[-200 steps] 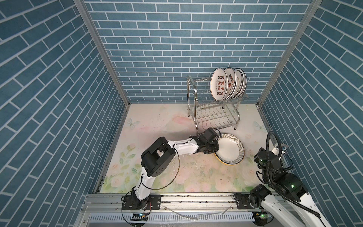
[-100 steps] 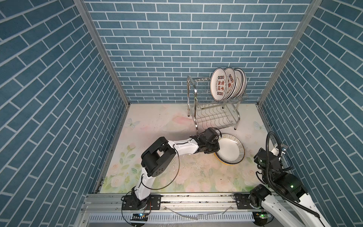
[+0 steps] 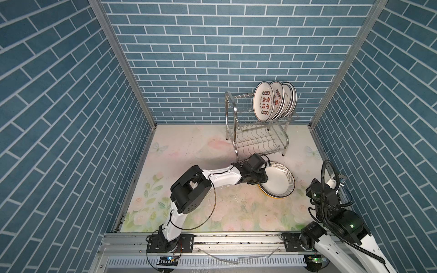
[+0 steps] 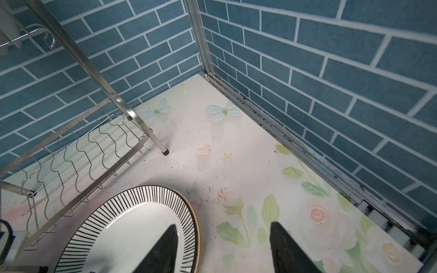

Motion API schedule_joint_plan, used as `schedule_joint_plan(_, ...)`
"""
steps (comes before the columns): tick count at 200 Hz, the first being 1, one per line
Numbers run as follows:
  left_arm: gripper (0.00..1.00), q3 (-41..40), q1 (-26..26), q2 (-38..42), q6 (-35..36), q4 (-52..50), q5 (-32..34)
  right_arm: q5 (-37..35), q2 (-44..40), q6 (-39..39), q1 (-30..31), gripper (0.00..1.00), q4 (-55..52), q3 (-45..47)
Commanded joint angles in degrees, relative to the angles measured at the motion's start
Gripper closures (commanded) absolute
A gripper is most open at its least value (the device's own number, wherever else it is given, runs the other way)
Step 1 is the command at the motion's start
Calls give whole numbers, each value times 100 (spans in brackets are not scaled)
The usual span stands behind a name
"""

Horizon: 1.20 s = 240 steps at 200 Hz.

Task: Unload the plates from the dish rack
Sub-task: Place the plate among the plates.

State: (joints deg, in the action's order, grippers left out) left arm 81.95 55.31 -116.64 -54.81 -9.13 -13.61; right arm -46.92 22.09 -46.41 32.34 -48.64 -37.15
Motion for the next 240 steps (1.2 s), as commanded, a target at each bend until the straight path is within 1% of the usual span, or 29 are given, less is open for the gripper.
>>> schedule_joint_plan(1,52,364,81,219,488,-614,284,-159,-88,80,-26,38,-79,113)
schedule_joint_plan(16,51,503,89,178,668,-968,391,-173,-82,71,-17,38,-117,98)
schedule_joint_plan(36,51,536,107,211,790,-1171,543,-177,-73,53,-18,38,-150,77)
schedule_joint_plan(72,48,796,173,221,1113,-1828,977,-145,-38,47,-15,38,-139,68)
schedule_joint_plan(112,48,1067,284,296,1430,-2458,1512,-134,19,53,-17,38,-116,49)
schedule_joint_plan(132,46,1139,343,457,1582,-2763,1935,-101,71,79,-23,38,-107,27)
schedule_joint_plan(159,44,1051,384,870,1803,-3042,2521,-48,228,272,-15,38,-35,-92)
schedule_joint_plan(171,40,899,383,1133,1908,-3057,2728,2,310,429,-17,38,64,-183)
schedule_joint_plan(195,37,472,328,1750,2106,-2913,3126,153,496,853,-17,38,360,-431)
schedule_joint_plan(210,33,165,215,2155,2238,-2784,3215,256,679,1238,-17,38,602,-632)
schedule_joint_plan(240,29,-549,-243,3013,2376,-2527,3121,540,1127,1982,-15,36,1047,-1220)
